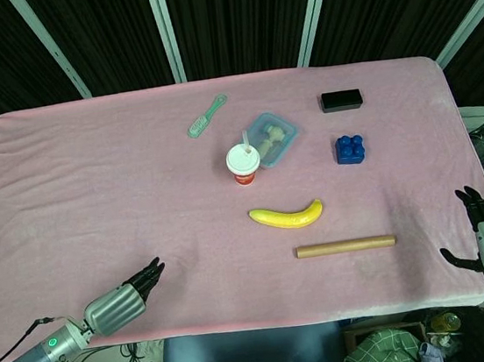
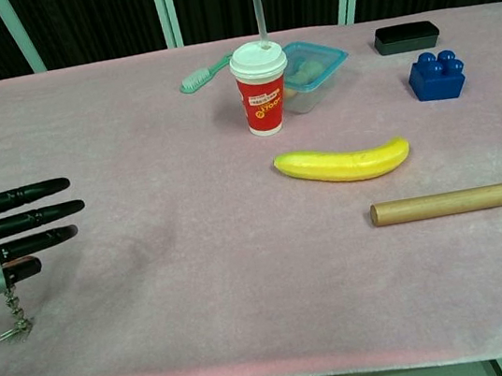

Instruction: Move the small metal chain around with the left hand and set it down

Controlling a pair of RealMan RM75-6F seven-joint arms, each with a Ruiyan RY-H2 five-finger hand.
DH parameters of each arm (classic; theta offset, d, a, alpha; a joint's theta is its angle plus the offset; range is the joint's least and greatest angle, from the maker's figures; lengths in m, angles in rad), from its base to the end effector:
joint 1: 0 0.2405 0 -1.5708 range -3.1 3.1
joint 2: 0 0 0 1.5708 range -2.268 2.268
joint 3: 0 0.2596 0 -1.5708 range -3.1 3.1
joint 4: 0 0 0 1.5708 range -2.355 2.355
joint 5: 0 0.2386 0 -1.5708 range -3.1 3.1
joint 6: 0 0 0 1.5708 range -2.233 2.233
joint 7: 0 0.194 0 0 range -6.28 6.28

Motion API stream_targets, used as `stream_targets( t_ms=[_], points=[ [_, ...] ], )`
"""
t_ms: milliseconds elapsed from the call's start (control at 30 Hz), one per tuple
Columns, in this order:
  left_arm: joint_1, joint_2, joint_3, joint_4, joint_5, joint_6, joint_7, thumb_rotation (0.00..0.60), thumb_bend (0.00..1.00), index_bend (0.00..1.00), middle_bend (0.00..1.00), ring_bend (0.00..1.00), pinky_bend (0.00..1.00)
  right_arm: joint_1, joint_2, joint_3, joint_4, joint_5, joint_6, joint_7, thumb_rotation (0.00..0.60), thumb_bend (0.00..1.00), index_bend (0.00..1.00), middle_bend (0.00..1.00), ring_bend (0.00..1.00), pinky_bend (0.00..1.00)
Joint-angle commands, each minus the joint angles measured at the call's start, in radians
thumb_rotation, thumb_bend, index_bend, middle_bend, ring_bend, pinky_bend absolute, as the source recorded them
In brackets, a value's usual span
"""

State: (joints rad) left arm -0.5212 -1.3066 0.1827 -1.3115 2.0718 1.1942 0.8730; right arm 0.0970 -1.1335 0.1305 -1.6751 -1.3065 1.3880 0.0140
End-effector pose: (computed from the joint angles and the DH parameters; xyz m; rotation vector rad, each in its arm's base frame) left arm -0.2435 0.2518 -0.0260 -2.2757 0.6399 -0.4744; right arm -0.3378 -0.2526 0.1318 1.2097 -1.0718 0.8950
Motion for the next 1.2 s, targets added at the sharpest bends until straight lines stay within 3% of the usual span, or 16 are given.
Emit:
stream_targets(
  t_ms=[33,600,900,1200],
  points=[
    [0.001,-0.002,0.000,0.003,0.003,-0.001,-0.002,0.600,0.42,0.58,0.20,0.00,0.00,0.000,0.000,0.000,0.000,0.001,0.000,0.000,0.600,0.12,0.00,0.00,0.10,0.21],
    [0.012,0.022,-0.047,-0.035,-0.012,0.044,-0.004,0.600,0.42,0.58,0.20,0.00,0.00,-0.001,-0.001,0.000,-0.001,0.001,0.001,-0.001,0.600,0.12,0.00,0.00,0.10,0.21],
    [0.019,-0.009,-0.155,0.000,-0.218,0.031,-0.185,0.600,0.42,0.58,0.20,0.00,0.00,-0.001,0.000,0.000,-0.003,0.001,0.001,-0.003,0.600,0.12,0.00,0.00,0.10,0.21],
    [-0.025,-0.076,-0.234,0.074,-0.333,-0.007,-0.310,0.600,0.42,0.58,0.20,0.00,0.00,-0.001,-0.002,0.000,-0.002,0.002,0.001,-0.008,0.600,0.12,0.00,0.00,0.10,0.21]
  ],
)
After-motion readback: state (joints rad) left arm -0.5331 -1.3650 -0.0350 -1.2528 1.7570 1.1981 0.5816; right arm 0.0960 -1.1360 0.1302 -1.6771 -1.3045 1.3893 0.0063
